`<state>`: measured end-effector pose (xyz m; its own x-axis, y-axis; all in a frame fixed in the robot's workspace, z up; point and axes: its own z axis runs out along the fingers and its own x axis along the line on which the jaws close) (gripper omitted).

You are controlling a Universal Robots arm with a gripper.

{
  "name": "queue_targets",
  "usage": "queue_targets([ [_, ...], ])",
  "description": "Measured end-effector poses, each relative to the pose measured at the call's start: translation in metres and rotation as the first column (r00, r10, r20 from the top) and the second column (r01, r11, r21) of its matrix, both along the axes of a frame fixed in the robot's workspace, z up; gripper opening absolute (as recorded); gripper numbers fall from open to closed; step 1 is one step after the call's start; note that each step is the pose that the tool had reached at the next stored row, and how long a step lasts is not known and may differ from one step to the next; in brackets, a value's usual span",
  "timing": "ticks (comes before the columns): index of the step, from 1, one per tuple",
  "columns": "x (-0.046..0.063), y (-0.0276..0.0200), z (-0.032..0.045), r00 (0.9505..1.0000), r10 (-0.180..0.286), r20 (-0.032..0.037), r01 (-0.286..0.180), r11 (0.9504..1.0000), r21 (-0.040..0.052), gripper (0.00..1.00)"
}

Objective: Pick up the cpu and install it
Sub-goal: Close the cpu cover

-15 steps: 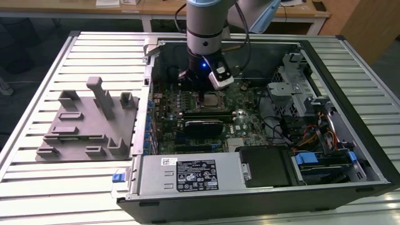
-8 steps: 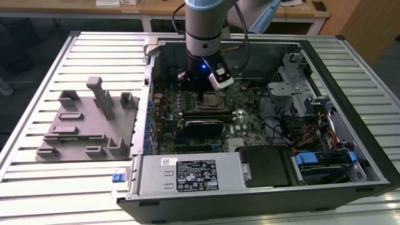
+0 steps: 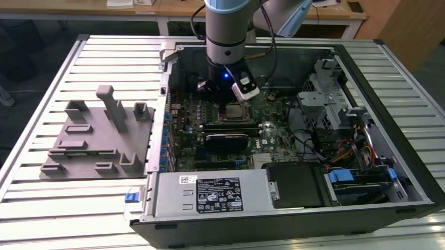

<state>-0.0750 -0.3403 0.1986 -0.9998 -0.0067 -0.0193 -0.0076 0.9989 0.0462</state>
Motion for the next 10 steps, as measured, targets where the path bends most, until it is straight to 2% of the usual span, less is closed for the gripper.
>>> queue_targets([
  [10, 0.0000, 0.0000, -0.0015, 1.0000, 0.000, 0.0000, 0.000, 1.0000, 0.0001, 0.11],
])
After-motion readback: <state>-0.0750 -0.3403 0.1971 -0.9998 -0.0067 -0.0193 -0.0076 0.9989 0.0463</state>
